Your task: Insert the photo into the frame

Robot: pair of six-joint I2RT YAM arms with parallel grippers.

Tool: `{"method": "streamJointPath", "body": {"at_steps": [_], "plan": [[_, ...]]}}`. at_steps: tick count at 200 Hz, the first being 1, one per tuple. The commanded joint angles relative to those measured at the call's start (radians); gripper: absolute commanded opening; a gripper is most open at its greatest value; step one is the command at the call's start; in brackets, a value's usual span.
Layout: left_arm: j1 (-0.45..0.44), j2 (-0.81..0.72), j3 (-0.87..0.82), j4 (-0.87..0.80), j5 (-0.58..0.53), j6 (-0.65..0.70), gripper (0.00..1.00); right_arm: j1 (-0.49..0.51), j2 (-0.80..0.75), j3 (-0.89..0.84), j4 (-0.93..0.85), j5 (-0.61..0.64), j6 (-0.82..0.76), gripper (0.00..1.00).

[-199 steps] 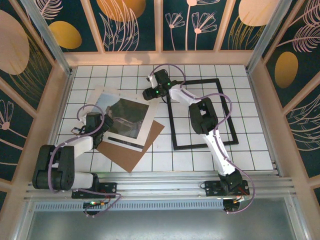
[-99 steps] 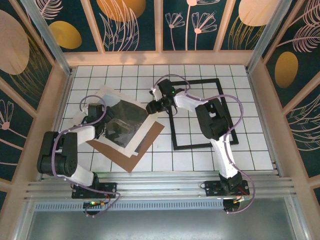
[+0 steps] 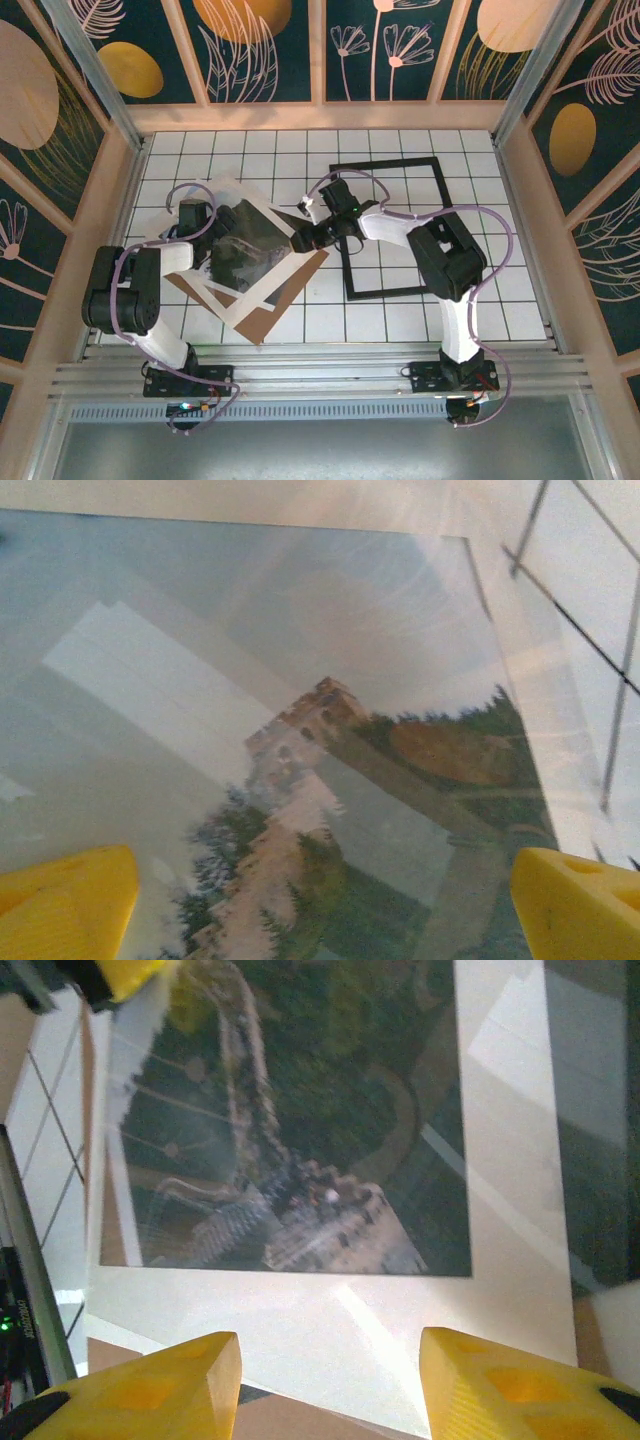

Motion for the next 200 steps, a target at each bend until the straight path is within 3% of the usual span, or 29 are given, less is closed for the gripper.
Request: {"method": "streamJointPath", "body": {"at_steps": [1,57,99,131,167,200], "plan": [[-0.001,0.037,0.022,0.087,0.143,-0.009,0.94,-0.004,-0.068,-0.024,0.07,0.004,-0.017,0.5],[-0.007,0.019,0.093,0.086,0.228,0.047,0.93,-0.05,-0.114,-0.052,0.155,0.118,0.003,0.53],[-0.007,-0.195,0.028,-0.026,-0.041,0.087,0.95,-0.055,-0.115,-0.05,0.273,0.277,0.08,0.65],[-0.004,-0.304,-0.031,-0.136,-0.197,0.057,0.99,-0.058,-0.064,0.003,0.232,0.408,0.105,0.72],[0.032,-0.343,-0.078,-0.194,-0.228,0.045,0.99,-0.054,0.037,0.113,0.173,0.403,0.097,0.76],[0.047,-0.311,-0.078,-0.197,-0.168,0.034,0.98,-0.047,0.154,0.269,0.064,0.422,0.049,0.77]]}}
